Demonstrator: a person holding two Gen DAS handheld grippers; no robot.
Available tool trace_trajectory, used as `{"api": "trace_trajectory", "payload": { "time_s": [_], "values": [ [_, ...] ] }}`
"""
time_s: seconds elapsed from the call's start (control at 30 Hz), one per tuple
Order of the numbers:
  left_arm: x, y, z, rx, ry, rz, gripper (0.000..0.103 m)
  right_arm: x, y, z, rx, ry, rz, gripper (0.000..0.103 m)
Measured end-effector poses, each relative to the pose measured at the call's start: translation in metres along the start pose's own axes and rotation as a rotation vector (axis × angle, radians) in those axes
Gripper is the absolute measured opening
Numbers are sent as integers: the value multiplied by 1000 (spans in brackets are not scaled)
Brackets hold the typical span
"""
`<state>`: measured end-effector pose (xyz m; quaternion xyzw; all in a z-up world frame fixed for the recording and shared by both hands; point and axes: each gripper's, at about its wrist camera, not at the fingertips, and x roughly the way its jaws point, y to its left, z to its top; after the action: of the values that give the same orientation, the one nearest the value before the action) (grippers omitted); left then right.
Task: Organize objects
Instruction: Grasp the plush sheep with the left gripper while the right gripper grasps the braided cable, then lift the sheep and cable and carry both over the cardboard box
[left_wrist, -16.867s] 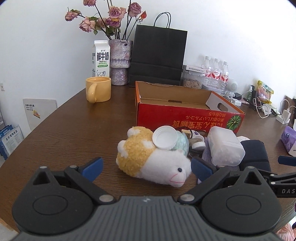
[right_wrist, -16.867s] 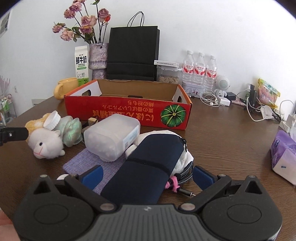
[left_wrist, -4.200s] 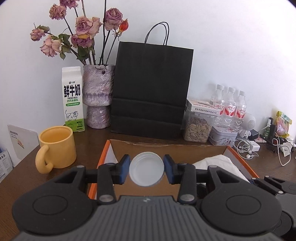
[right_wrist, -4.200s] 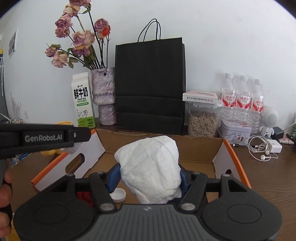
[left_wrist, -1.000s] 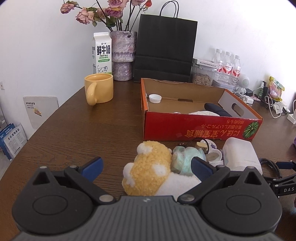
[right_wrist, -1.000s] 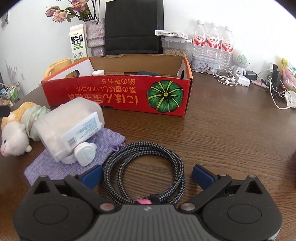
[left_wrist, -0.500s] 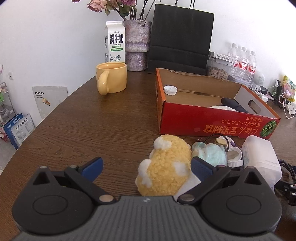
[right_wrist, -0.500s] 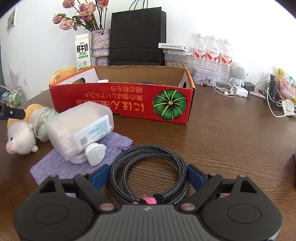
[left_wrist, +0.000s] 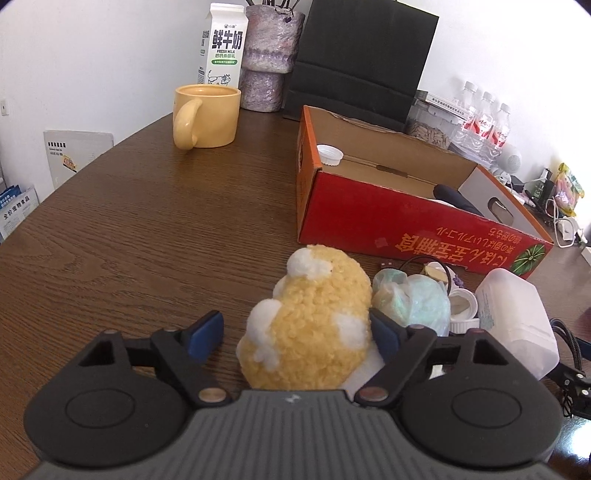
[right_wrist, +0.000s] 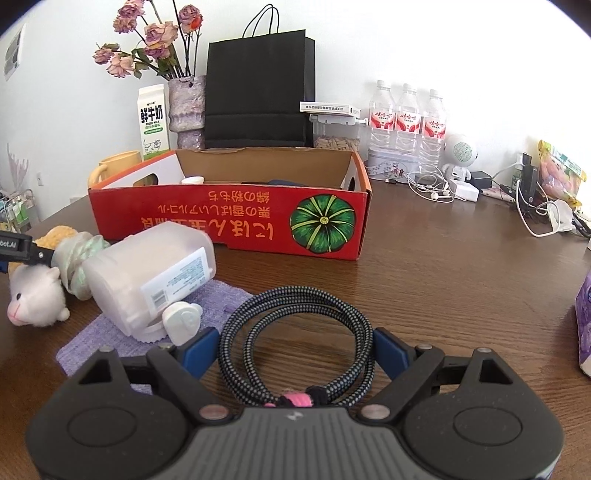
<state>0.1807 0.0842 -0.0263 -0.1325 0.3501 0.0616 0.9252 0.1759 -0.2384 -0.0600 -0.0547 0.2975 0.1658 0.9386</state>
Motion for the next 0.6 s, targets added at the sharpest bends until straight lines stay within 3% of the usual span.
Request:
{"api": "trace_trajectory", "payload": {
  "time_s": [0.03, 0.17, 0.6],
  "values": [
    [-1, 0, -1, -3, 0, -26, 70, 0, 0, 0, 2, 0, -1, 89],
    [-7, 2, -5, -10, -13, -47, 64, 0, 0, 0, 1, -4, -6, 89],
    [-46, 18, -3, -74, -128, -20, 61, -8, 6, -1, 9, -43, 3, 88]
  ]
}}
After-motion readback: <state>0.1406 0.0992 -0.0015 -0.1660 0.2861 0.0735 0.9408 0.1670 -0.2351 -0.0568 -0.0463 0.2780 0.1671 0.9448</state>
